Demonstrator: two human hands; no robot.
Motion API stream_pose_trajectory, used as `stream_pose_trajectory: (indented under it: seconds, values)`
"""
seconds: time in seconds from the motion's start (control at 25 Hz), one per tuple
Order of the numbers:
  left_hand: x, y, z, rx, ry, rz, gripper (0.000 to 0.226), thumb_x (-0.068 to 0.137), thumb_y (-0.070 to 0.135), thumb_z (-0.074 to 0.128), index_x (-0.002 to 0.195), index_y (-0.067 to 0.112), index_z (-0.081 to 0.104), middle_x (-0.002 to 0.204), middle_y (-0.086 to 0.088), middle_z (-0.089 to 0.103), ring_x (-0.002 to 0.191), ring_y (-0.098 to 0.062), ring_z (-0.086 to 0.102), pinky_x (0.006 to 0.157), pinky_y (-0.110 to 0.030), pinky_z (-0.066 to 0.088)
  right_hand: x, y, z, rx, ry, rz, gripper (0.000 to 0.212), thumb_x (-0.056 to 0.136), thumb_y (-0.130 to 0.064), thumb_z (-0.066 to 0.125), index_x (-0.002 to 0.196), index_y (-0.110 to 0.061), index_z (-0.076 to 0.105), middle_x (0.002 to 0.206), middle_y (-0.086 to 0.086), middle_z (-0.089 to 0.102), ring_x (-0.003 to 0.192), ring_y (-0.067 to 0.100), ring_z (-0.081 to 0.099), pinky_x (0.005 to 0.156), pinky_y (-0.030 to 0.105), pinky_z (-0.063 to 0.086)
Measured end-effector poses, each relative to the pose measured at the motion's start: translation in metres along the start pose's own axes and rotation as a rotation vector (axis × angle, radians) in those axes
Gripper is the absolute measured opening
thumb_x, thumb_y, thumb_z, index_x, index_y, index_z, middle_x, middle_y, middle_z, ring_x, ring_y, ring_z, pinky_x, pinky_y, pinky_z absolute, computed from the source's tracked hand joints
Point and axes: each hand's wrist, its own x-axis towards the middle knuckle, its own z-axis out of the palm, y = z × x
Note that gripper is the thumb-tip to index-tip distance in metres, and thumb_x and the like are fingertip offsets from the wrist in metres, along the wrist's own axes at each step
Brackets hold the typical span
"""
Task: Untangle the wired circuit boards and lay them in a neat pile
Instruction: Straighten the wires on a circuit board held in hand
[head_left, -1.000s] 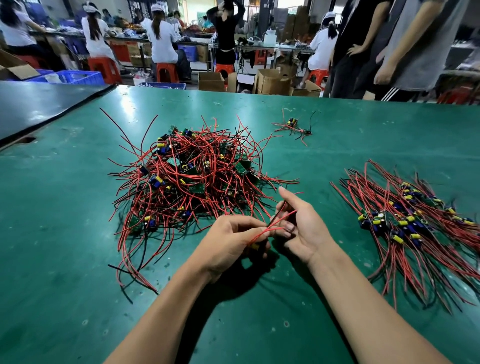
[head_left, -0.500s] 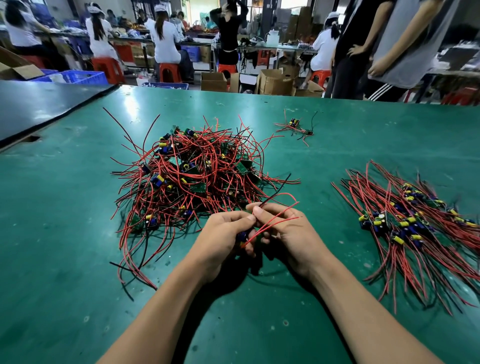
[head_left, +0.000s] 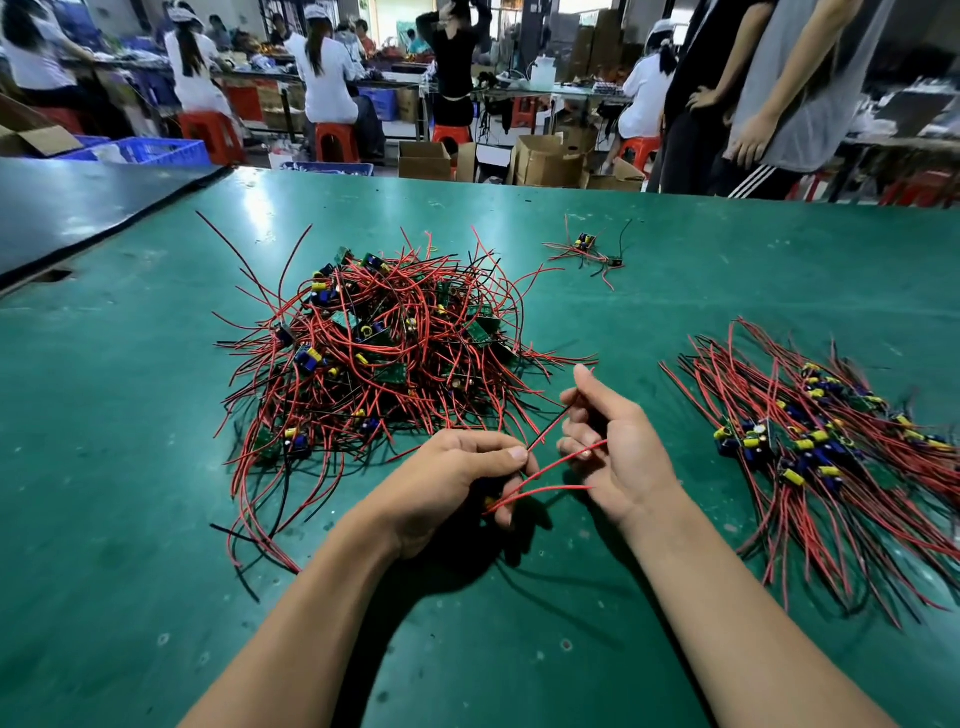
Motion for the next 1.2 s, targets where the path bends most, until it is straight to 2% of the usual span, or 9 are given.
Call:
stream_pose_trajectory:
  seconds: [0.12, 0.2, 0.32, 0.44, 0.6, 0.84, 1.0, 1.08, 1.2]
  values:
    - [0.000, -0.001, -0.001, -0.008, 0.000, -0.024, 0.018, 0.096, 0.008, 0.054, 0.089, -0.004, 0.064, 0.056, -0.006, 0.054, 0.046, -0.015, 0.051, 0.052, -0.023, 0.045, 0.002, 0.000, 0.002, 0.163, 0.014, 0.121, 0.037, 0.094, -0.018, 0.060, 0.060, -0.009, 0.049, 0.050, -0.003, 0.035, 0.027, 0.003, 0.021, 0.027, 0.017, 0.018]
    - [0.002, -0.004, -0.001, -0.036, 0.026, -0.028, 0.019, 0.095, 0.005, 0.053, 0.096, -0.012, 0.063, 0.057, -0.007, 0.055, 0.047, -0.017, 0.052, 0.052, -0.024, 0.048, 0.002, 0.002, 0.003, 0.146, 0.024, 0.135, 0.039, 0.093, -0.017, 0.061, 0.057, -0.010, 0.049, 0.050, -0.002, 0.035, 0.027, 0.004, 0.020, 0.027, 0.017, 0.017]
    - [0.004, -0.004, 0.004, -0.032, 0.102, -0.015, 0.019, 0.095, 0.000, 0.051, 0.087, -0.002, 0.068, 0.056, -0.008, 0.055, 0.046, -0.017, 0.052, 0.050, -0.024, 0.049, -0.001, 0.010, 0.005, -0.074, 0.029, 0.005, 0.035, 0.093, -0.033, 0.066, 0.071, -0.007, 0.058, 0.051, -0.004, 0.038, 0.033, 0.004, 0.027, 0.031, 0.016, 0.023]
    - [0.007, -0.005, 0.007, -0.051, 0.218, 0.006, 0.026, 0.095, 0.000, 0.050, 0.077, 0.006, 0.068, 0.053, -0.005, 0.048, 0.041, -0.013, 0.043, 0.045, -0.022, 0.042, -0.007, 0.022, 0.003, -0.341, -0.076, -0.100, 0.044, 0.081, -0.054, 0.068, 0.083, -0.010, 0.070, 0.051, -0.003, 0.043, 0.039, 0.007, 0.034, 0.036, 0.018, 0.028]
    - [0.005, -0.007, 0.005, -0.197, 0.251, 0.023, 0.021, 0.096, 0.007, 0.055, 0.076, 0.006, 0.061, 0.050, -0.003, 0.046, 0.035, -0.010, 0.038, 0.039, -0.018, 0.039, -0.013, 0.028, 0.001, -0.538, -0.234, -0.091, 0.026, 0.087, -0.041, 0.072, 0.092, -0.016, 0.077, 0.061, 0.006, 0.047, 0.046, 0.011, 0.039, 0.041, 0.020, 0.029]
    - [0.002, -0.009, 0.002, -0.117, 0.160, 0.046, 0.016, 0.095, 0.007, 0.057, 0.086, -0.001, 0.066, 0.057, -0.007, 0.056, 0.040, -0.015, 0.051, 0.048, -0.024, 0.047, -0.006, 0.017, -0.003, -0.429, -0.074, -0.070, 0.044, 0.088, -0.035, 0.073, 0.093, 0.008, 0.064, 0.048, -0.002, 0.043, 0.038, 0.010, 0.034, 0.038, 0.017, 0.023]
    - [0.001, -0.010, 0.002, -0.050, 0.144, 0.061, 0.015, 0.093, 0.009, 0.060, 0.088, -0.003, 0.067, 0.058, -0.008, 0.058, 0.042, -0.017, 0.053, 0.052, -0.026, 0.048, 0.000, 0.008, -0.002, -0.284, 0.040, -0.130, 0.021, 0.094, -0.019, 0.067, 0.084, -0.001, 0.071, 0.050, -0.008, 0.050, 0.036, 0.004, 0.032, 0.037, 0.016, 0.030]
    - [0.001, -0.010, 0.001, -0.051, 0.136, 0.061, 0.016, 0.092, 0.011, 0.061, 0.089, -0.003, 0.068, 0.059, -0.008, 0.059, 0.042, -0.018, 0.054, 0.052, -0.027, 0.048, 0.001, 0.004, 0.000, -0.136, 0.068, -0.065, 0.025, 0.098, -0.018, 0.063, 0.081, -0.001, 0.069, 0.054, -0.005, 0.055, 0.036, 0.004, 0.031, 0.036, 0.016, 0.028]
    - [0.000, -0.010, 0.001, -0.064, 0.127, 0.066, 0.015, 0.090, 0.011, 0.062, 0.086, -0.001, 0.069, 0.059, -0.010, 0.058, 0.043, -0.018, 0.054, 0.050, -0.025, 0.049, 0.002, -0.004, 0.003, 0.148, 0.028, 0.140, 0.037, 0.101, -0.020, 0.053, 0.071, -0.002, 0.064, 0.049, -0.002, 0.046, 0.032, 0.006, 0.030, 0.033, 0.017, 0.026]
